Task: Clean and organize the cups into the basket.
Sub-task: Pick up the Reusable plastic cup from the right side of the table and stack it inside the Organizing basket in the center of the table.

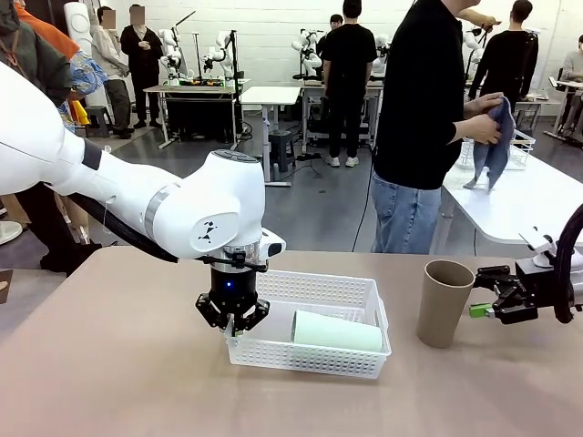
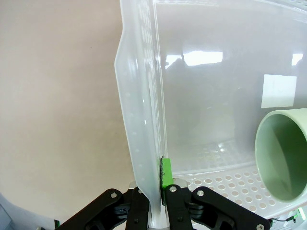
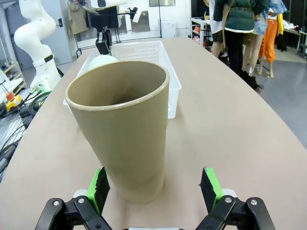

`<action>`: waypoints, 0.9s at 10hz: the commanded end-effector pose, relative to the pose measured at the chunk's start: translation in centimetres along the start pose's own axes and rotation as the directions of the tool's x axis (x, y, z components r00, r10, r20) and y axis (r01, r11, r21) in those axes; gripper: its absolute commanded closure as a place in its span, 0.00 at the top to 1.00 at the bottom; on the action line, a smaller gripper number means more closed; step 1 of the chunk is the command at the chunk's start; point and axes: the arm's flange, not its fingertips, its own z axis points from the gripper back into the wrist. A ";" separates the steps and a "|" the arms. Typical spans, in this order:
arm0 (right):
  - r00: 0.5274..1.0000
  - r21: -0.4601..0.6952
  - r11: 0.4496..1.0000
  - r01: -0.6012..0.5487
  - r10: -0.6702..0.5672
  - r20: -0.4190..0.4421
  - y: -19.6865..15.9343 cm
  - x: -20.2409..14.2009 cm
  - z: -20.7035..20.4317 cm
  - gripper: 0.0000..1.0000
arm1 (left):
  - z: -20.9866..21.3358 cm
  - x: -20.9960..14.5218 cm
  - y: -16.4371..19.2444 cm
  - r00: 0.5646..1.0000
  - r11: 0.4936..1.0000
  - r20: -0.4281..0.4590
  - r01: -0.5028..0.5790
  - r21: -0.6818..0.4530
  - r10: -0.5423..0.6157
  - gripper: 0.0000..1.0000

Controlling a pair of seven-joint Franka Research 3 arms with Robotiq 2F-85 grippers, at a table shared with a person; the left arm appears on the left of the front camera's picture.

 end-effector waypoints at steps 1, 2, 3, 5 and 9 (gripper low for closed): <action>0.999 0.054 0.998 -0.027 0.026 0.027 -0.9 -0.3 -0.5 1.00 | -0.2 -0.1 -0.1 1.000 1.000 0.000 0.006 0.005 -0.006 0.00; 0.999 0.080 0.997 -0.017 0.014 0.035 -1.0 -0.4 -0.5 1.00 | -0.2 -0.1 -0.1 1.000 1.000 0.000 0.006 0.005 -0.006 0.00; 0.999 0.099 0.995 -0.005 0.002 0.033 -1.2 -0.6 -0.6 1.00 | -0.2 -0.1 -0.1 1.000 1.000 0.000 0.006 0.005 -0.006 0.00; 0.999 0.117 0.993 0.002 -0.007 0.042 -1.6 -0.9 -0.9 1.00 | -0.2 -0.1 -0.1 1.000 1.000 0.000 0.006 0.005 -0.006 0.00; 1.000 0.176 0.984 -0.009 0.007 0.013 -2.2 -1.3 -3.5 1.00 | -0.2 -0.1 -0.1 1.000 1.000 0.000 0.006 0.005 -0.006 0.00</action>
